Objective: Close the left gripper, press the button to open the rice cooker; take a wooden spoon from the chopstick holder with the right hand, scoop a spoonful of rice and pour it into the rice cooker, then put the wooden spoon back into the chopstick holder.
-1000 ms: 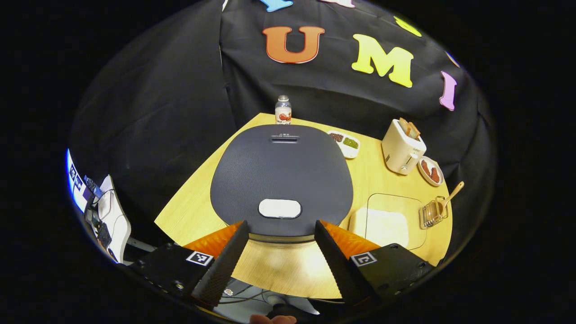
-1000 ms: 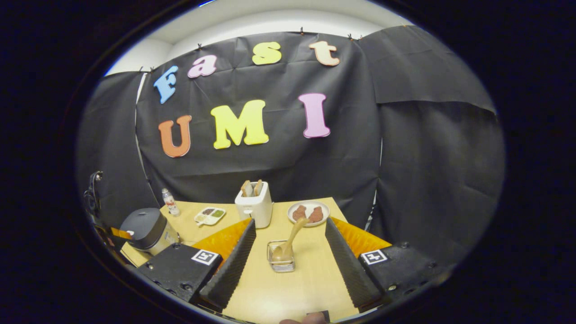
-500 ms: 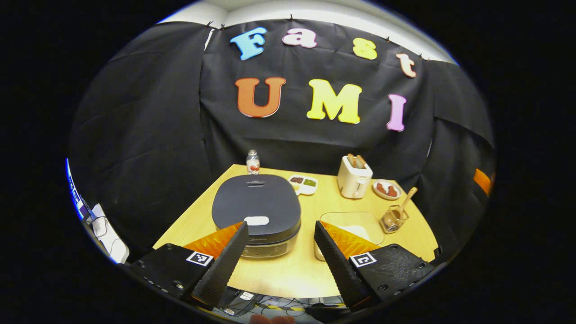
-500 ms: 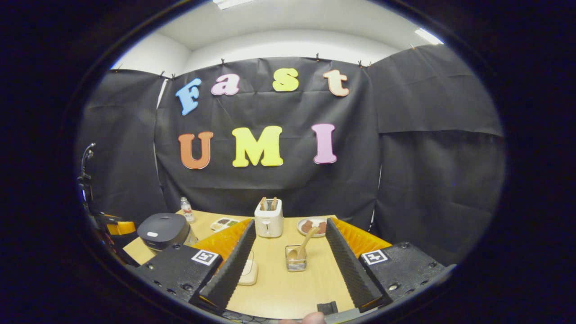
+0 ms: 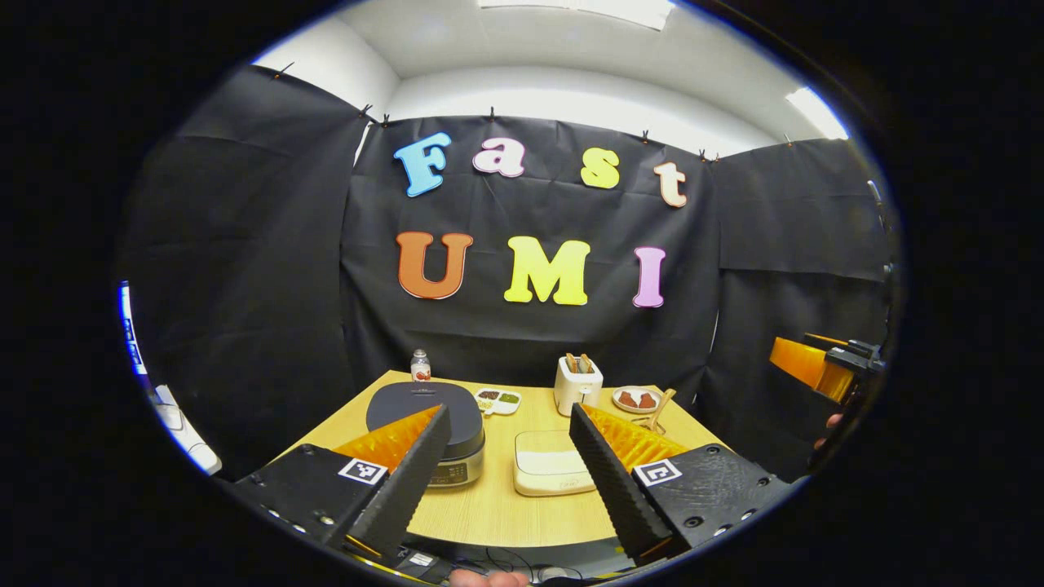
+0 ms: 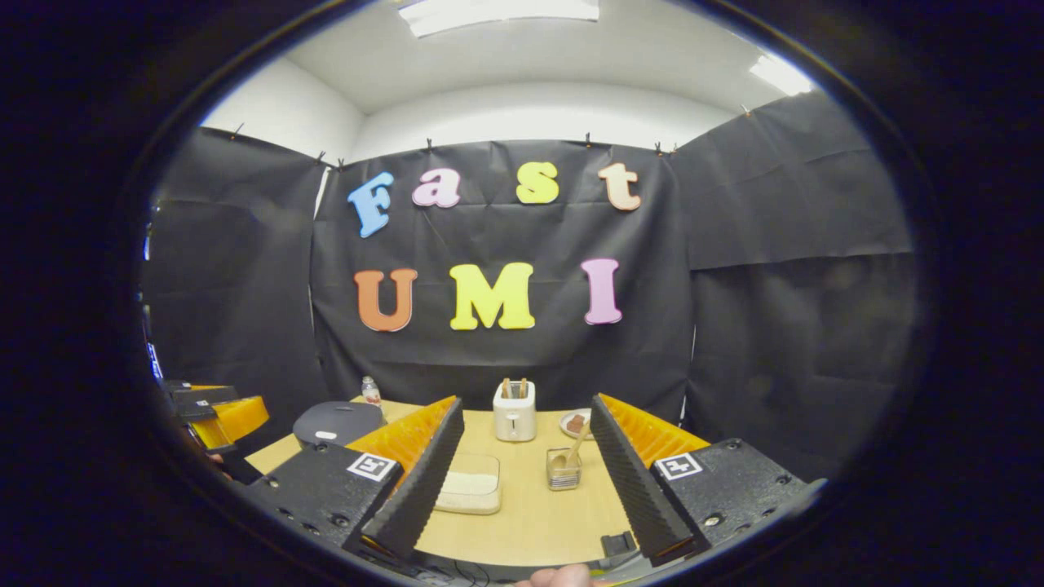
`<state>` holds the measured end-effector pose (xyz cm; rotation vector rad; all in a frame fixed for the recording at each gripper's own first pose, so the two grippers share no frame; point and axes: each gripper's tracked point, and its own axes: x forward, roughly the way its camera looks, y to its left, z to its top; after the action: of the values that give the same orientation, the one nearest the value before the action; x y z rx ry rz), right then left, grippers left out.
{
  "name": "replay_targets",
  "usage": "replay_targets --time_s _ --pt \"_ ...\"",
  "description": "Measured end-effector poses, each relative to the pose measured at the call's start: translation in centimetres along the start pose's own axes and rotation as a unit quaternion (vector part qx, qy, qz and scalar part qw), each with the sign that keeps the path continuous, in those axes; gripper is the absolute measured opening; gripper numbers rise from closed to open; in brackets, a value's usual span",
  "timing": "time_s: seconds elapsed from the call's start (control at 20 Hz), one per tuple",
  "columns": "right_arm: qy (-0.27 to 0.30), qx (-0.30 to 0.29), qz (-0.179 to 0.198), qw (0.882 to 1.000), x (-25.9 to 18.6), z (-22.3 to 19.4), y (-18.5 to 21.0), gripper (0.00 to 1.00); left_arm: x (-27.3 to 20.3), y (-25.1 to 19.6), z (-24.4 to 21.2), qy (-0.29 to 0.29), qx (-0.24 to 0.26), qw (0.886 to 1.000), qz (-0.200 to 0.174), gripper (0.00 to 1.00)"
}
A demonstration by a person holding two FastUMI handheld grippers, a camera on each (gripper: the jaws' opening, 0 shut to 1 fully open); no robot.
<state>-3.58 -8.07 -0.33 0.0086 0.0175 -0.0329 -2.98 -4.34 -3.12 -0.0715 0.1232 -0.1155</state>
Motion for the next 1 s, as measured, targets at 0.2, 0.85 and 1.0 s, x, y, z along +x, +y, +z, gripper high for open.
replay_targets --time_s 0.2,0.85,1.0 --pt "-0.009 0.001 0.013 1.000 -1.5 0.0 1.7 1.00 -2.2 0.7 0.3 -0.008 -0.023 1.000 0.007 0.95" --pt "0.007 0.002 0.057 0.998 -2.0 -2.0 5.7 1.00 -4.6 0.1 2.3 -0.068 0.013 0.998 0.002 0.94" --pt "0.012 0.006 0.061 0.998 -1.8 -2.5 6.3 1.00 -4.6 0.1 1.9 -0.069 0.026 0.997 0.002 0.95"
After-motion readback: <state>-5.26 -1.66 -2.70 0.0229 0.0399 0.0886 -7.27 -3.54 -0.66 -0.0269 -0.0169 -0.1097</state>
